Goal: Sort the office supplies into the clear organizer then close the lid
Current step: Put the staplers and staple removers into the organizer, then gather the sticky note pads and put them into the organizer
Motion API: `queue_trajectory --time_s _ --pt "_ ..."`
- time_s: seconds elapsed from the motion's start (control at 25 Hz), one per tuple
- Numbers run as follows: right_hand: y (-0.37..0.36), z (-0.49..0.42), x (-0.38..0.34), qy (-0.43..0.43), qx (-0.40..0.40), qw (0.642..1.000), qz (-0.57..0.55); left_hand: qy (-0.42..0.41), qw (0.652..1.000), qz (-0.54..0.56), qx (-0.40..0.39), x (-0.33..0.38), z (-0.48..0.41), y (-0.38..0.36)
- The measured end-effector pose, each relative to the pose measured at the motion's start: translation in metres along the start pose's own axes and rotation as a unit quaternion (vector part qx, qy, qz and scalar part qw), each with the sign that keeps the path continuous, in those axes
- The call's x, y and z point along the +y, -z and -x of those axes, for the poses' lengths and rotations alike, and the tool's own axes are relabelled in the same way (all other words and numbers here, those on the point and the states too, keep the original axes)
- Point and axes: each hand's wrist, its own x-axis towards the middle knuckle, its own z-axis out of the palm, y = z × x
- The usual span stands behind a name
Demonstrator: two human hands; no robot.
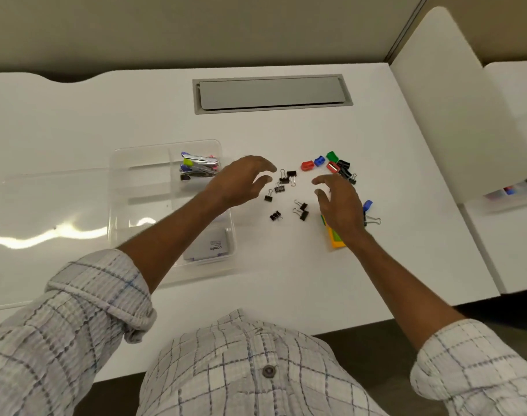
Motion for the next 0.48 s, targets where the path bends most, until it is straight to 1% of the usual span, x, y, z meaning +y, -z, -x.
queue_trajectory --time_s 0.12,0.36,0.48 --pt "0.010 0.016 0.020 -0.030 0.002 0.999 -0.011 -0.014 1.000 0.015 -0.010 0.023 -0.005 -0.018" --pt "0.025 0.058 0.055 -0.082 -0.015 0.997 0.003 -0.021 0.997 0.061 -0.045 0.068 -0.007 -0.060" --pt "0.022 0.075 0.065 -0.083 -0.043 0.996 0.008 0.007 0.992 0.115 -0.056 0.087 -0.008 -0.078"
